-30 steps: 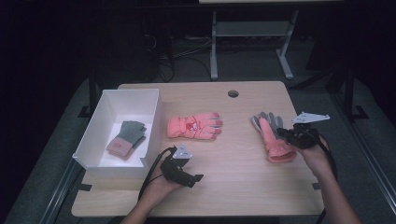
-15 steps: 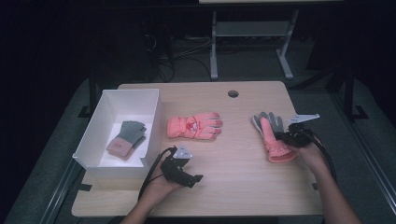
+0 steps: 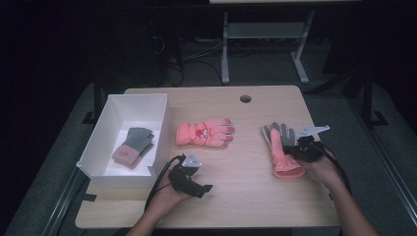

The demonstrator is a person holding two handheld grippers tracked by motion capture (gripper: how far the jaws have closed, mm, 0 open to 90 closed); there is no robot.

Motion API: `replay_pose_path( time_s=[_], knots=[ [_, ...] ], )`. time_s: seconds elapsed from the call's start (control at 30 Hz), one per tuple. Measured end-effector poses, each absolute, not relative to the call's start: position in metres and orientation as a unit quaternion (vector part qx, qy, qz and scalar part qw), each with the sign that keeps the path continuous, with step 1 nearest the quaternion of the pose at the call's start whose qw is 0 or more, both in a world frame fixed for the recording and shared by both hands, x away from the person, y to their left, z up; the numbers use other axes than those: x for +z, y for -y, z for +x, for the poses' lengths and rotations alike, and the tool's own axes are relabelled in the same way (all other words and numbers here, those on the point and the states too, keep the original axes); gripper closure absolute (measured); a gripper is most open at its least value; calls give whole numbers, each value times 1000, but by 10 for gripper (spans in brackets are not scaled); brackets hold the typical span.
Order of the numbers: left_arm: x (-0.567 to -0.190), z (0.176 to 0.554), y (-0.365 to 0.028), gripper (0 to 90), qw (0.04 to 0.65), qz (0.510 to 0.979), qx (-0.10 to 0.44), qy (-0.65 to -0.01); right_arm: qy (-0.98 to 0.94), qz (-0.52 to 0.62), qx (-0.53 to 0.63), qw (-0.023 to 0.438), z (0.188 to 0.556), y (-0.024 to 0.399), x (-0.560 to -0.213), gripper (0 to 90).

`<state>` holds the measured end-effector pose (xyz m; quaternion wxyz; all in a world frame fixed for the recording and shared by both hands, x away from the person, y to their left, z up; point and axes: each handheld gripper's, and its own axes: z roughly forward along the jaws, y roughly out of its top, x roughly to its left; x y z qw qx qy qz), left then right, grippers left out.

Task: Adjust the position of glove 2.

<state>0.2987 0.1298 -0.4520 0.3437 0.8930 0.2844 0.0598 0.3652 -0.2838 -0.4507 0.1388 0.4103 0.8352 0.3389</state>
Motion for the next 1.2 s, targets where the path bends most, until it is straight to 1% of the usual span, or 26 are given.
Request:
replay_pose_path(
  time_s=[0.47, 1.07, 1.2],
  knots=[
    [-452, 299, -131, 148, 340, 894, 57, -286, -867, 355, 330, 118, 338, 243, -446, 900],
    [-454, 299, -129, 148, 335, 897, 51, -283, -905, 263, 325, 72, 298, 176, -439, 900],
    [-453, 299, -129, 148, 334, 898, 51, -282, -905, 249, 336, 82, 292, 171, -434, 899]
  ],
)
